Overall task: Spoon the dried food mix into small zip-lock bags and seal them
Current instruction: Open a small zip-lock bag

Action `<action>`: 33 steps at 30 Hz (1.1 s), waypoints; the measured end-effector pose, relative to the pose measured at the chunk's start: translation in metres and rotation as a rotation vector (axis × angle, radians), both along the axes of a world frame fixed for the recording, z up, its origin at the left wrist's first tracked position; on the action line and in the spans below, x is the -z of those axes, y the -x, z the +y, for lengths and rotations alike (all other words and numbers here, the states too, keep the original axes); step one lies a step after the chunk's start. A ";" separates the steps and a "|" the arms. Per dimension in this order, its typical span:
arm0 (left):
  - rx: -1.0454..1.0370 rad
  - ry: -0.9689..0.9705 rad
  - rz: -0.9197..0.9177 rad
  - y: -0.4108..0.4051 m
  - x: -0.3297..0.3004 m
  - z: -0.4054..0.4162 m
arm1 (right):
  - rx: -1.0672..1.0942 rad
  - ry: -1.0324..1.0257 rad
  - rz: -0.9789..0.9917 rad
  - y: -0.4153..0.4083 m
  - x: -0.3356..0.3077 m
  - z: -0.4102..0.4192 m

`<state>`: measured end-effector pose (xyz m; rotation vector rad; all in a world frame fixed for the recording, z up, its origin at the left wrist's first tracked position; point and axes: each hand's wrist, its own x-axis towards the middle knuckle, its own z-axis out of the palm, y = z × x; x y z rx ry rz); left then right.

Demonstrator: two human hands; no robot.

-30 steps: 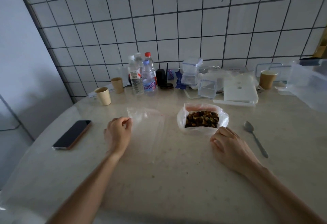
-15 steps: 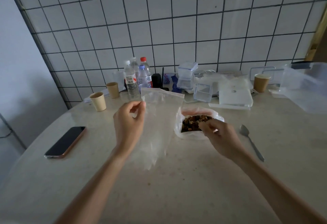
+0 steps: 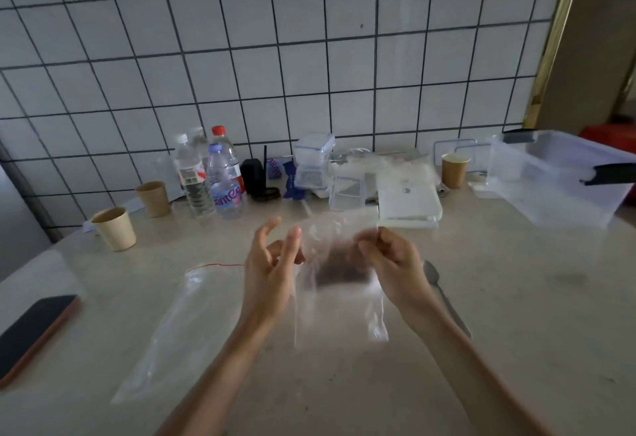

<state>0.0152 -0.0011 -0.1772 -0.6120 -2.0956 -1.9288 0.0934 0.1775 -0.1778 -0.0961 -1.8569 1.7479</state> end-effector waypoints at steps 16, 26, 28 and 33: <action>-0.044 0.020 -0.039 -0.020 -0.011 -0.013 | 0.250 -0.557 0.178 -0.015 0.005 -0.012; 0.029 -0.072 -0.173 -0.029 -0.022 -0.018 | 0.364 -0.735 0.164 -0.022 0.000 -0.016; 0.057 -0.081 -0.186 -0.030 -0.020 -0.015 | 0.343 -0.734 0.128 -0.023 -0.001 -0.016; 0.089 -0.042 -0.183 -0.034 -0.013 -0.012 | 0.168 -0.505 0.018 -0.029 -0.008 -0.019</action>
